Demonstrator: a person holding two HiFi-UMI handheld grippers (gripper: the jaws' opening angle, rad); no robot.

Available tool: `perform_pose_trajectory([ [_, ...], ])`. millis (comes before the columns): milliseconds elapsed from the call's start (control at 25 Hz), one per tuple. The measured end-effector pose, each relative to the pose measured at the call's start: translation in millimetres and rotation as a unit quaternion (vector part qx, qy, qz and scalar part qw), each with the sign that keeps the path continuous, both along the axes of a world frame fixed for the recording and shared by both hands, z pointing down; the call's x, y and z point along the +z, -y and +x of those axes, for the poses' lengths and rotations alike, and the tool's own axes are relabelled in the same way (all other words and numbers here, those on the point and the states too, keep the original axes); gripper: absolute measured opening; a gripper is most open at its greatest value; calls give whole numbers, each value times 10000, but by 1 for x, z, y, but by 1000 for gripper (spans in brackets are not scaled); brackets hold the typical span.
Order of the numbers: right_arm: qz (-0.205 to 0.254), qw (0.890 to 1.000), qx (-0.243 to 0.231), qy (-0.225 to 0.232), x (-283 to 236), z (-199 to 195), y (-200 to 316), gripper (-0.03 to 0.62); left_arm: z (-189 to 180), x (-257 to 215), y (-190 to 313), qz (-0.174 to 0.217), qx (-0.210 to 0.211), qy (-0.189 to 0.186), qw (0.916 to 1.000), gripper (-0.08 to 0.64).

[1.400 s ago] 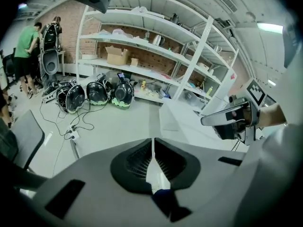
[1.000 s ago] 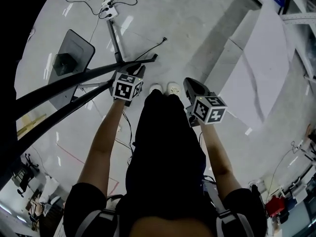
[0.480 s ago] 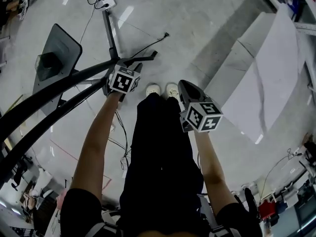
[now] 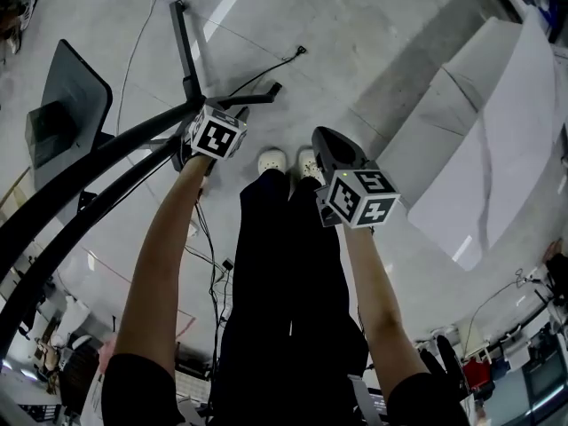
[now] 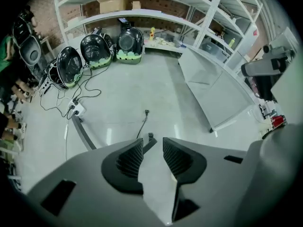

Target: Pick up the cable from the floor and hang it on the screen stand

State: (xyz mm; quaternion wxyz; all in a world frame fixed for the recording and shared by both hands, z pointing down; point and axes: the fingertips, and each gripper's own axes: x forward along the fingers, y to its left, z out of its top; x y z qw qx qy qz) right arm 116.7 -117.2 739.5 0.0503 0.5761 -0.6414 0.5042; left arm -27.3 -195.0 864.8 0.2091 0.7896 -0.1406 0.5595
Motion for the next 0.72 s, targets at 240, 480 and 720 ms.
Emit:
perform_pose_trajectory([
  [240, -136, 9994, -215, -217, 52, -6, 0, 23, -10, 48, 22, 106, 24, 345, 9993, 118],
  [480, -249, 9996, -93, -78, 97, -21, 6, 23, -17, 103, 30, -79, 152, 495, 9986, 135],
  [720, 84, 9974, -616, -363, 125, -49, 19, 23, -33, 158, 25, -292, 367, 723, 9963, 152],
])
